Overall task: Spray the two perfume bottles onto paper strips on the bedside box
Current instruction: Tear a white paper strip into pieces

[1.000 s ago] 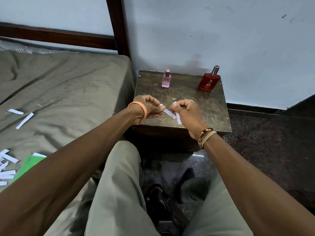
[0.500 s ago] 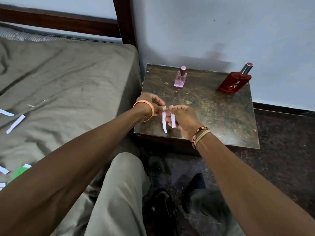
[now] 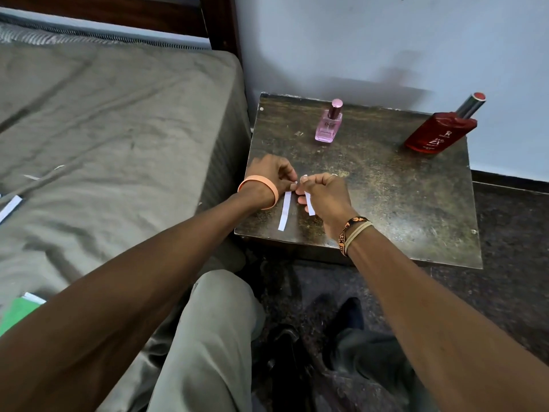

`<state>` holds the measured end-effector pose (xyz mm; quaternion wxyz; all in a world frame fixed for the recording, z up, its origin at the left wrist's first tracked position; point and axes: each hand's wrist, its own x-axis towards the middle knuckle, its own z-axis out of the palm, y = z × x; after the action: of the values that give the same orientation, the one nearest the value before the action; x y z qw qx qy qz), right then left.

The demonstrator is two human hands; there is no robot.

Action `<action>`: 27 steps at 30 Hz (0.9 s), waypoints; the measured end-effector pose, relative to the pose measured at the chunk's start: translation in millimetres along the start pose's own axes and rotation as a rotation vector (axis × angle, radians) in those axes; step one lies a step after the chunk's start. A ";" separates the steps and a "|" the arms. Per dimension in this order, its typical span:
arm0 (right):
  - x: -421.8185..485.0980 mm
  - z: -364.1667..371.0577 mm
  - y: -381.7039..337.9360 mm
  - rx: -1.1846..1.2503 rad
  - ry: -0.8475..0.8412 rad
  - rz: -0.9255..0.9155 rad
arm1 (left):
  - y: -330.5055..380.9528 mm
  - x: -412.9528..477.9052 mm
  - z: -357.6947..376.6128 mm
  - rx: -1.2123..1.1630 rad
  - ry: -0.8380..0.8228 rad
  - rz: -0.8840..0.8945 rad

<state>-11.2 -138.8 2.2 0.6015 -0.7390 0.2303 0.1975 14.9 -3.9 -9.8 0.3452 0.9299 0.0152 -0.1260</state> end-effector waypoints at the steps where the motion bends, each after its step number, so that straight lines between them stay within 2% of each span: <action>1: 0.3 0.8 0.2 0.005 0.009 0.000 | -0.3 0.0 0.6 0.003 0.006 0.002; 17: 0.0 6.8 -0.5 0.048 0.028 -0.064 | -6.1 -2.4 9.6 -0.003 0.129 -0.088; 27: -0.5 6.3 -3.2 0.019 0.014 -0.040 | -8.1 -10.4 3.2 -0.120 0.114 -0.061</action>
<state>-9.8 -132.1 3.8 0.6107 -0.7391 0.2217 0.1781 3.2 0.8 -14.8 0.3948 0.9124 0.0705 -0.0822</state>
